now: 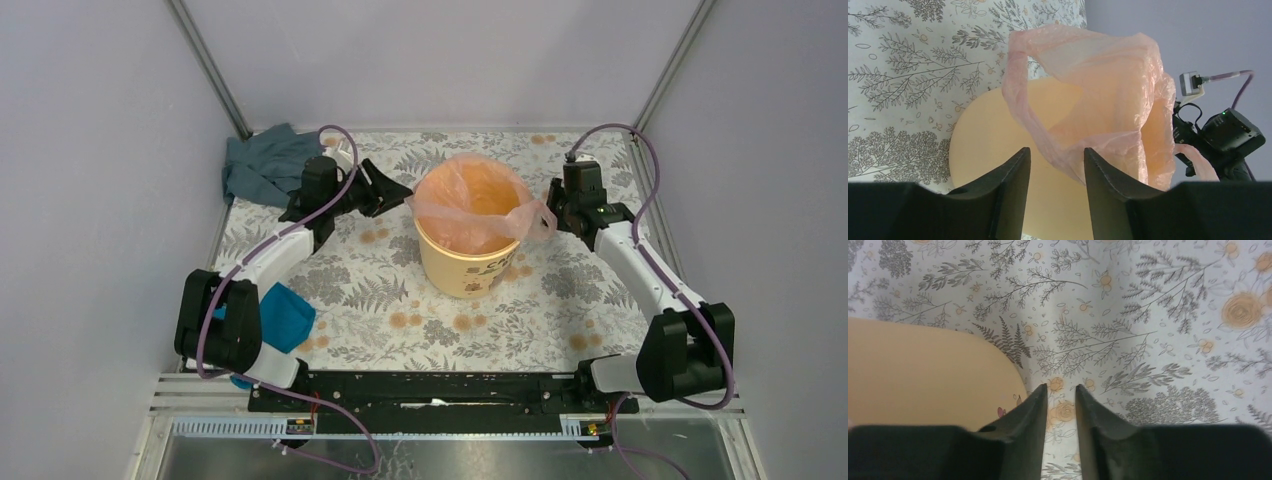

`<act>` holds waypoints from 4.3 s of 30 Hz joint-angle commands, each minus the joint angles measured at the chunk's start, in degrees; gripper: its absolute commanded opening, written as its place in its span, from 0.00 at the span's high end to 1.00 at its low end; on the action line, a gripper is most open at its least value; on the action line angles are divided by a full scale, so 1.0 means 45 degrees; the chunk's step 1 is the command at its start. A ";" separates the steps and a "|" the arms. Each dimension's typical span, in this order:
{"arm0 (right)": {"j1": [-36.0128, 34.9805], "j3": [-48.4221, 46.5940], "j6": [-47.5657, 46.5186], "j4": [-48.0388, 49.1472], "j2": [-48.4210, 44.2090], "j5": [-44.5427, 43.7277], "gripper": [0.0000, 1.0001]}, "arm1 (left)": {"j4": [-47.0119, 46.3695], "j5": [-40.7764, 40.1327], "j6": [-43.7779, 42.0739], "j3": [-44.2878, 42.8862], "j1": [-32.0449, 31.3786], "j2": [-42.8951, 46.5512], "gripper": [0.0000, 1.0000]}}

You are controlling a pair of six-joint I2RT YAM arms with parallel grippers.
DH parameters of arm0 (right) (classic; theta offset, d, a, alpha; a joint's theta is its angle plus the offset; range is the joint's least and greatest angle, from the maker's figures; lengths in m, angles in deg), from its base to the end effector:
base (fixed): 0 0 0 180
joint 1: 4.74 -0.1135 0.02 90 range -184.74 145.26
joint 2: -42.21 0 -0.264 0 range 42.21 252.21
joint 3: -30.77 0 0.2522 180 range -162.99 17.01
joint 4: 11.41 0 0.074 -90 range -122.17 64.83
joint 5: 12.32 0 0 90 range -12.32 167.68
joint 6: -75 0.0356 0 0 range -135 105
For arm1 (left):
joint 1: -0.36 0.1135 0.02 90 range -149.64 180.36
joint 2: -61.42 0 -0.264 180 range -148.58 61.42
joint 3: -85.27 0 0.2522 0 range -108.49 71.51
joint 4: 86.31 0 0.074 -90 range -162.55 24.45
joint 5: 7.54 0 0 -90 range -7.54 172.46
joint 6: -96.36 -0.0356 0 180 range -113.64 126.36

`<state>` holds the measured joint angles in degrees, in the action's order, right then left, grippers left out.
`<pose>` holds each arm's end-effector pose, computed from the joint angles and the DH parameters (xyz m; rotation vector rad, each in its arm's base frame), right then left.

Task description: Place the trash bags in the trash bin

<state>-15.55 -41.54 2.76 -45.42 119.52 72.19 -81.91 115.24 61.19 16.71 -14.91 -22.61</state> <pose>0.2936 0.0526 0.2802 0.1879 2.2450 0.1604 0.3165 -0.1064 0.2735 -0.2977 2.0878 -1.3298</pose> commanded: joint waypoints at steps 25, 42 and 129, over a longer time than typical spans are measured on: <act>-0.0855 -0.6032 -0.2846 -0.2918 -0.3200 0.8819 0.00 | -0.1910 0.1447 0.0712 0.1515 0.0053 0.0607 0.81; -0.5375 -0.5124 -0.4576 -0.6249 -0.2252 0.6657 0.43 | -0.1571 0.1455 0.0609 0.1180 -0.0079 0.0620 0.81; -0.2554 0.2360 0.0179 0.1498 -0.4076 -0.1227 0.86 | -0.3195 0.1107 0.1711 -0.0841 0.0039 -0.3976 0.68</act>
<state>-27.90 -31.46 6.67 -42.19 98.72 71.12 -88.78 119.28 66.74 13.52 -13.55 -39.33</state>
